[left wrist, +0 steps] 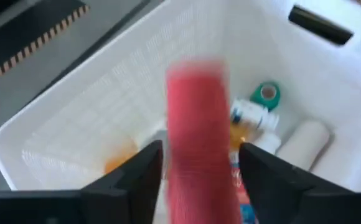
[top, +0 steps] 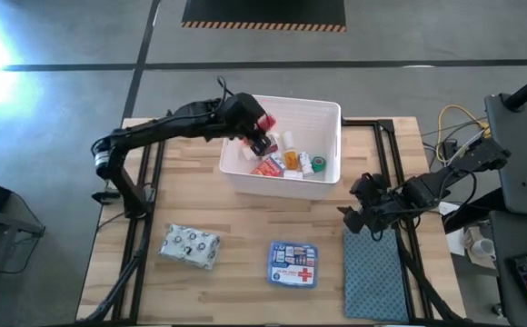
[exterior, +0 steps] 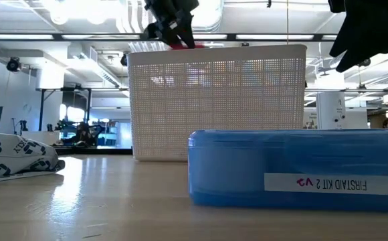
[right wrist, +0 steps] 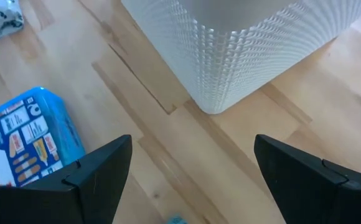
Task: Pick & place medical supplies in basket/bin
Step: Put the red bandage into the white bin, then move the mailer bag to the center of the table
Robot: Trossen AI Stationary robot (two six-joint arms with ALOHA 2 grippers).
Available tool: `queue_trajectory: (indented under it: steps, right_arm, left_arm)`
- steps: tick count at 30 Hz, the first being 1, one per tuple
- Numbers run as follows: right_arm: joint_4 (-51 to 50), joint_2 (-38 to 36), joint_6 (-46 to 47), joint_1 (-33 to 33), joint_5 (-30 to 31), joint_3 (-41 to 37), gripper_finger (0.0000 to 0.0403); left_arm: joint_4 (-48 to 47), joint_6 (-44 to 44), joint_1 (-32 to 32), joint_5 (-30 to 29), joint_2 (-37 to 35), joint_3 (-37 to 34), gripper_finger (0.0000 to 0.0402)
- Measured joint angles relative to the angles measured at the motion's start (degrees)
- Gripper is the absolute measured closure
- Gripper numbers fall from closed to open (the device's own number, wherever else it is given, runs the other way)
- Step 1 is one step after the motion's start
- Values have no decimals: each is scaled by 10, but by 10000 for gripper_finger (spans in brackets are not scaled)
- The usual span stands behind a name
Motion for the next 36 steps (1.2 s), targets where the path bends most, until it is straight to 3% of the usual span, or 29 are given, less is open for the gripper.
queue_trajectory:
  steps: [3, 7, 11, 14, 17, 22, 24, 28, 36]
  right_arm:
    - [0, 0, 17, 0, 0, 0, 75]
    - [0, 0, 21, 0, 0, 0, 75]
    - [5, 0, 2, 0, 0, 0, 75]
    - [23, 0, -26, 0, -6, -1, 75]
    - [53, 0, -44, -7, -55, -5, 75]
    - [129, 4, -47, -47, -215, -42, 75]
    - [158, 7, -45, -58, -256, -63, 75]
    - [207, 9, -41, -61, -273, -93, 75]
    - [231, 9, -45, -61, -262, -101, 75]
  left_arm:
    - [-47, 0, -6, -2, -6, 6, 179]
    - [-176, -3, -40, -2, -24, 37, 156]
    - [-329, -43, -113, -2, -51, 68, 154]
    - [-387, -114, -190, 11, -69, 57, 157]
    - [-368, -214, -267, 44, -78, 11, 162]
    - [-244, -343, -366, 111, -78, -98, 168]
    - [-235, -388, -396, 131, -78, -146, 170]
    - [-240, -515, -458, 195, -85, -227, 175]
    - [-237, -793, -563, 218, -111, -342, 181]
